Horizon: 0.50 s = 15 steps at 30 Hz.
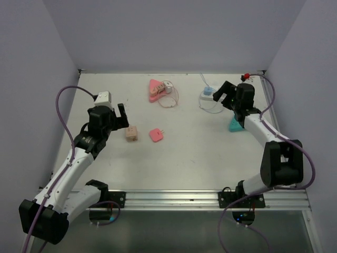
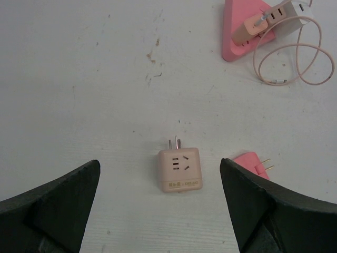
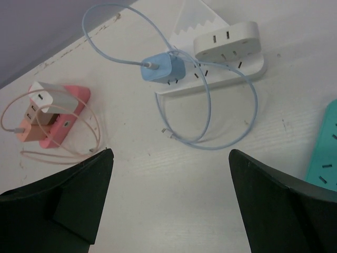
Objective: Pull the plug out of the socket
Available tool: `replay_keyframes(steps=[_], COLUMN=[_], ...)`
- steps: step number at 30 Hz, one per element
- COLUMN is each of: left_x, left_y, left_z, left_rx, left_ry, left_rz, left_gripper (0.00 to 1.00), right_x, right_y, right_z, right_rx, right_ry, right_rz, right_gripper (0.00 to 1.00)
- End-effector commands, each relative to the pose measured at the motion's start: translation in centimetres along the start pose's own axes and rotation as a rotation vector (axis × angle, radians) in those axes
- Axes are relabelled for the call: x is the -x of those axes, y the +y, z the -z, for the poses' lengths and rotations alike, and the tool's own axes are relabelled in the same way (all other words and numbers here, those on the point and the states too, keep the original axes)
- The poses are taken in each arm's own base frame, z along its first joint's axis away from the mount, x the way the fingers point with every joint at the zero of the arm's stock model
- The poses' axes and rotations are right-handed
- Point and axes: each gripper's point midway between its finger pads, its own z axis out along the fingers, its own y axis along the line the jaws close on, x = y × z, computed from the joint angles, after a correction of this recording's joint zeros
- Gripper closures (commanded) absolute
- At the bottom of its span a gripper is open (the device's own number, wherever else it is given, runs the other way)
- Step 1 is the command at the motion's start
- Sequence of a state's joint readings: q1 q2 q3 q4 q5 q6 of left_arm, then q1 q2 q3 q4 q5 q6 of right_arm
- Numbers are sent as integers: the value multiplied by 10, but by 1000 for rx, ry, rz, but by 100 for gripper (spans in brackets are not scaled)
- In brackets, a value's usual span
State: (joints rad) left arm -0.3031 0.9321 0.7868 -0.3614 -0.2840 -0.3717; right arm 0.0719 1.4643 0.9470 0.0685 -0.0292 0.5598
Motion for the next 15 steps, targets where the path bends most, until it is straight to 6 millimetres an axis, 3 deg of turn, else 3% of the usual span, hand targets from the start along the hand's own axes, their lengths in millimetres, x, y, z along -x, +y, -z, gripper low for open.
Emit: replay_keyframes(steps=[1,9,11,12,14,15], left_x=[-1,-8,-9,-9,-11,-10], left_y=[4,3,3,3,3,4], left_z=[-2,-8,-10,-10,-11,-11], left_rx=[13,9,10,8,9,12], left_ry=[-5,24,29,31,37,36], left_rz=[-21,-31,-32,-34,-35,-34], left_gripper=[0,0,0,0,0,0], right_x=[44,85,76,89,75,86], right_y=[10,-4,-14,-5,-16,-9], right_z=[-24,-74,-92,-97,-117,-122], right_rx=[-25,-180,-217,-205,-239,-230], right_ry=[-128,-223,-195,-215,-160,-174], right_rz=[21,13,16,15,27,25], right_gripper=[5,6,7,7,6,6])
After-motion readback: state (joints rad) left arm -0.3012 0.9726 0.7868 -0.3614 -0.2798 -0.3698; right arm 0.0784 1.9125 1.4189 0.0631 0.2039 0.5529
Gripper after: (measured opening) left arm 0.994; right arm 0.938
